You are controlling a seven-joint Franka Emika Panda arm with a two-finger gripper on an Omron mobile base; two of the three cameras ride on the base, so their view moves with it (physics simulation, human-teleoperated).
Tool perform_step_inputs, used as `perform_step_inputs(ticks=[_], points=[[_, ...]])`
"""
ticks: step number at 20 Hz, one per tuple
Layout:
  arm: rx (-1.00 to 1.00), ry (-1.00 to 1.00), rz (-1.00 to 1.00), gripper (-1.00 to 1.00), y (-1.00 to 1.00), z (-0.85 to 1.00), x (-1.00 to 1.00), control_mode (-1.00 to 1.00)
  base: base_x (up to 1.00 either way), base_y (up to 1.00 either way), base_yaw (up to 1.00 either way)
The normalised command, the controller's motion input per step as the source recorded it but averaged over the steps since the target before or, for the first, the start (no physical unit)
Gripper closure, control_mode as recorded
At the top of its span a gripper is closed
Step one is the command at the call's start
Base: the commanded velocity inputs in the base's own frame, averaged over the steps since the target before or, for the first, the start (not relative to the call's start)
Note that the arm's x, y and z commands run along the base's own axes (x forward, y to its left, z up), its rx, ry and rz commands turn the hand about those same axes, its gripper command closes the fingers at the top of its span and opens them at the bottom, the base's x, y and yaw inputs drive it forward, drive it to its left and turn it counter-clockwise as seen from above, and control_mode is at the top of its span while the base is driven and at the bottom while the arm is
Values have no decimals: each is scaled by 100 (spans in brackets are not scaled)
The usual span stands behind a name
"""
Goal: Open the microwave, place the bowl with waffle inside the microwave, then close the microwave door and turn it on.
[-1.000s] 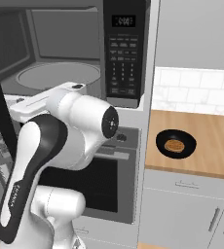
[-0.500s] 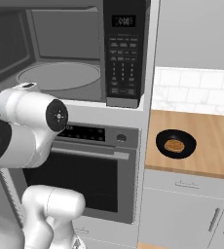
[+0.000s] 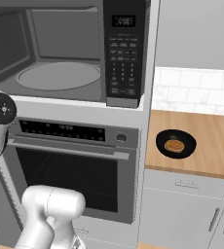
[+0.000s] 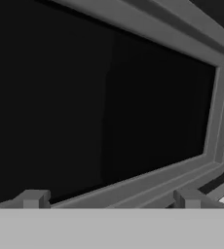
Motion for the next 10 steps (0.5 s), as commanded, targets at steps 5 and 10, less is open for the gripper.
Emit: perform_step_inputs(ticks=[5, 10], points=[[-3, 0, 0, -100, 97, 0, -4, -100, 0, 0, 0], [-2, 0, 0, -100, 79, 0, 0, -100, 0, 0, 0]])
